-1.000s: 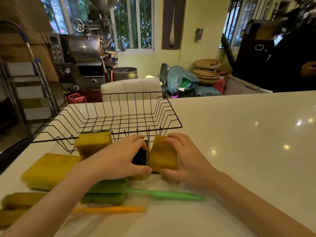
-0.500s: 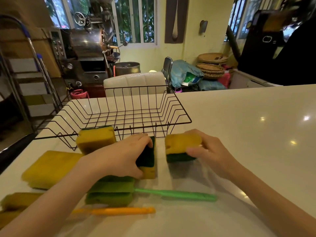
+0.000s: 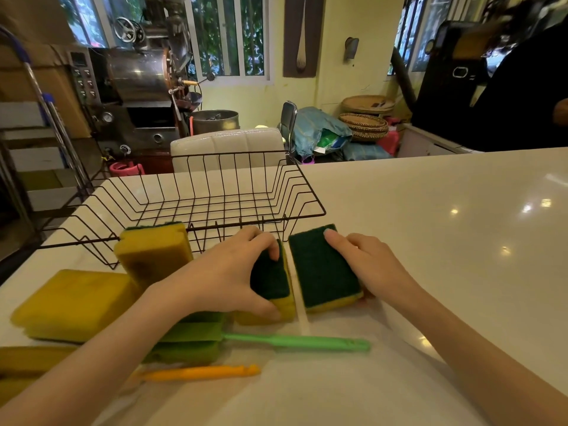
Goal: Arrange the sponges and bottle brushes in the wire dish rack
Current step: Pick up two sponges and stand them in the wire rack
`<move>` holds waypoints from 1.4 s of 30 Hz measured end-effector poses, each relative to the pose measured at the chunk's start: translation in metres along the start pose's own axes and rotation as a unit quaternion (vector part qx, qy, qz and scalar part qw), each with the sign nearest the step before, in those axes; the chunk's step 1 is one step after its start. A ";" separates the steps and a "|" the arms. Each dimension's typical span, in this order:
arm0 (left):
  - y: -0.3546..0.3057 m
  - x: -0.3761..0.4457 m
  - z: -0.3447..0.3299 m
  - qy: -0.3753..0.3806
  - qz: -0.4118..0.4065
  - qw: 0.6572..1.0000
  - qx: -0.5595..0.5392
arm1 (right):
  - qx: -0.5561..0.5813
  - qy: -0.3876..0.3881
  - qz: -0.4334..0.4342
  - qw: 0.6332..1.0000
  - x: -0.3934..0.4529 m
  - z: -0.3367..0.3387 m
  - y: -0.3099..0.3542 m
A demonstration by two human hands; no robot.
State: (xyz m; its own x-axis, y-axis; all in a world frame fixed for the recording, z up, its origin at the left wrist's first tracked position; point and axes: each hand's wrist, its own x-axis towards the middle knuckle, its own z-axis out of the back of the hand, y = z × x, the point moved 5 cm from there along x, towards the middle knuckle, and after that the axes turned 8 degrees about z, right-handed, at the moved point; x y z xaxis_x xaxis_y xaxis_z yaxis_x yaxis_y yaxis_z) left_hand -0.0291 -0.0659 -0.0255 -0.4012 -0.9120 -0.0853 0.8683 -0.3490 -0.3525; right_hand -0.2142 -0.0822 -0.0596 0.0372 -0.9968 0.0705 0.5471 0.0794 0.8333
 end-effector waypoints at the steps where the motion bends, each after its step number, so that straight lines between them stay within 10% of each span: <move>1: -0.001 0.000 0.000 -0.002 -0.003 1.000 -0.005 | -0.007 0.008 -0.007 1.000 -0.001 0.001 -0.001; 6: 0.000 0.001 -0.005 0.004 -0.004 1.000 0.002 | -0.235 -0.008 0.026 0.972 -0.001 0.009 -0.002; 14: 0.003 0.003 -0.004 0.047 0.007 0.999 0.006 | -0.110 0.070 0.244 0.961 -0.012 0.000 0.020; 23: 0.005 0.005 0.001 0.038 -0.002 0.999 -0.003 | -0.168 0.253 0.227 0.925 -0.016 -0.004 0.028; 42: -0.015 0.017 0.116 -0.054 -0.093 0.993 -0.046 | -0.201 0.259 0.256 0.909 0.051 0.068 0.118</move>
State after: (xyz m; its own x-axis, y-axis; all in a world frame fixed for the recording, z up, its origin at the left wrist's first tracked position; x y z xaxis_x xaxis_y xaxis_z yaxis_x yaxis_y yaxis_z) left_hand -0.0150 -0.1017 0.0864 -0.5138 -0.8533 0.0889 0.7495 -0.4969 -0.4374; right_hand -0.2041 -0.1230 0.0795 0.7054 -0.7078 0.0382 0.6046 0.6289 0.4888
